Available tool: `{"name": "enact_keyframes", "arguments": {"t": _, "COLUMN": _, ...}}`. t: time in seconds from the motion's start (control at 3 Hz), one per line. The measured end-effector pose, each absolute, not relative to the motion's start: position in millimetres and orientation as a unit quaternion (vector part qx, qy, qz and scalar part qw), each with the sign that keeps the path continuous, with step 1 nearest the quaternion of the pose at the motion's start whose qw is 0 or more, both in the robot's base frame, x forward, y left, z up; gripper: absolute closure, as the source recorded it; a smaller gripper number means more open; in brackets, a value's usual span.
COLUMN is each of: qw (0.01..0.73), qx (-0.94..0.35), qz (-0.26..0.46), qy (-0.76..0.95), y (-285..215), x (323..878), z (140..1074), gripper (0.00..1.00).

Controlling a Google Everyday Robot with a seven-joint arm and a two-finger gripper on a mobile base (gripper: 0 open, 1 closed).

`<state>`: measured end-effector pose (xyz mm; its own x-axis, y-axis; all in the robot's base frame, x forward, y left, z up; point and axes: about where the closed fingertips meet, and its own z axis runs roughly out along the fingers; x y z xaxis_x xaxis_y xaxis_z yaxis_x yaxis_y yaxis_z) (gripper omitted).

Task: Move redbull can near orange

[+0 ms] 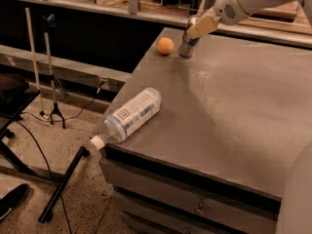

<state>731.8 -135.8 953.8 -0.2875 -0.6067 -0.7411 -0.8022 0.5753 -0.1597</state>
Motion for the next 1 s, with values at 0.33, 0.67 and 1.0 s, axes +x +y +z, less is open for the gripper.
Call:
{"name": "enact_keyframes", "arguments": {"t": 0.33, "qw": 0.389, "qx": -0.457, "qz": 0.114, "qy": 0.792, "y": -125, "x": 738, "z": 946, "gripper": 0.82}}
{"name": "enact_keyframes", "arguments": {"t": 0.67, "qw": 0.382, "qx": -0.465, "qz": 0.108, "qy": 0.792, "y": -117, "x": 742, "z": 940, "gripper": 0.58}}
{"name": "enact_keyframes", "arguments": {"t": 1.0, "qw": 0.379, "qx": -0.467, "qz": 0.108, "qy": 0.791, "y": -114, "x": 744, "z": 936, "gripper": 0.35}}
